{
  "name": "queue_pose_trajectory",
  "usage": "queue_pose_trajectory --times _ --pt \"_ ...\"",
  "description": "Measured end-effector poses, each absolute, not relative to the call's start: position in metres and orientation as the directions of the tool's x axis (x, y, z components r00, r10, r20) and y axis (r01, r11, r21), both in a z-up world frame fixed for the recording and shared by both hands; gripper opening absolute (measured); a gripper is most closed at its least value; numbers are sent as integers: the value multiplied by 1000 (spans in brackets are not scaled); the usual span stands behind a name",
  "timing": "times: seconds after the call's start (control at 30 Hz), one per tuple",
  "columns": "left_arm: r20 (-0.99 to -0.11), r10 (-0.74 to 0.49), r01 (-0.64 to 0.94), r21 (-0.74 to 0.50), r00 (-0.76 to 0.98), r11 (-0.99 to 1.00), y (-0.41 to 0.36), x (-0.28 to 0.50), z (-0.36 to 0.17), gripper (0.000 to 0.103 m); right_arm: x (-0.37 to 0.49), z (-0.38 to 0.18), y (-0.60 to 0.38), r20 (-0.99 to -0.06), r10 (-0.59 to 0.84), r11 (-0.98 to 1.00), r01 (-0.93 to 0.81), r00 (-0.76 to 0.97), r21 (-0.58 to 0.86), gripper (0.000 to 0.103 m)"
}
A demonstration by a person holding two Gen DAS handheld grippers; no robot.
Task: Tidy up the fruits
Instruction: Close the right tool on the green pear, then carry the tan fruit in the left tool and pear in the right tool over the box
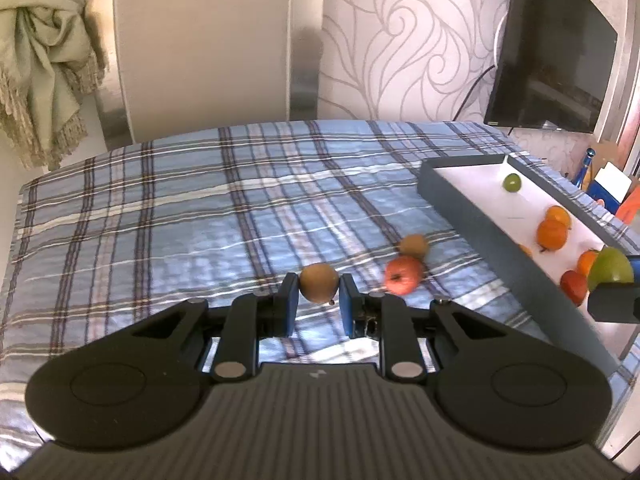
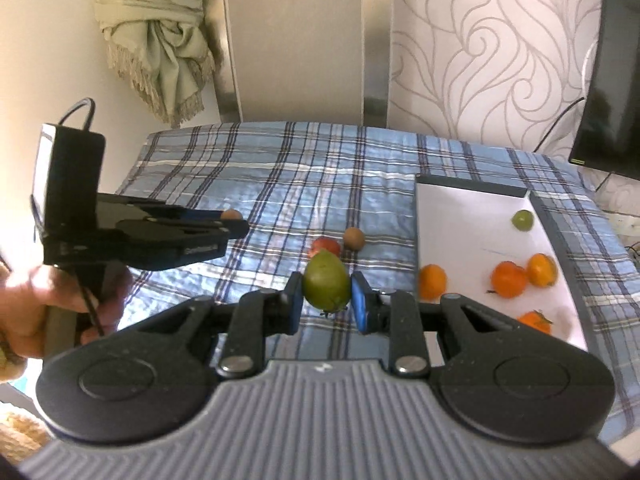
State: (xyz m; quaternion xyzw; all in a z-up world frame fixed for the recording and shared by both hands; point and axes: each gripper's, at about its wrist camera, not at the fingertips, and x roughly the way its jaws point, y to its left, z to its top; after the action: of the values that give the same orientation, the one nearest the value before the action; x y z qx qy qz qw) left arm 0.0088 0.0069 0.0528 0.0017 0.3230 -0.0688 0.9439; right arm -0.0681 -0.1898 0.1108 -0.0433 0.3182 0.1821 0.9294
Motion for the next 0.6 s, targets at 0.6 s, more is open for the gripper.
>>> queue_pose_trajectory --times 0.6 --pt "-611 -103 123 -10 785 992 -53 -1 72 25 -81 108 -262 -577 324 939 -329 750 99 28"
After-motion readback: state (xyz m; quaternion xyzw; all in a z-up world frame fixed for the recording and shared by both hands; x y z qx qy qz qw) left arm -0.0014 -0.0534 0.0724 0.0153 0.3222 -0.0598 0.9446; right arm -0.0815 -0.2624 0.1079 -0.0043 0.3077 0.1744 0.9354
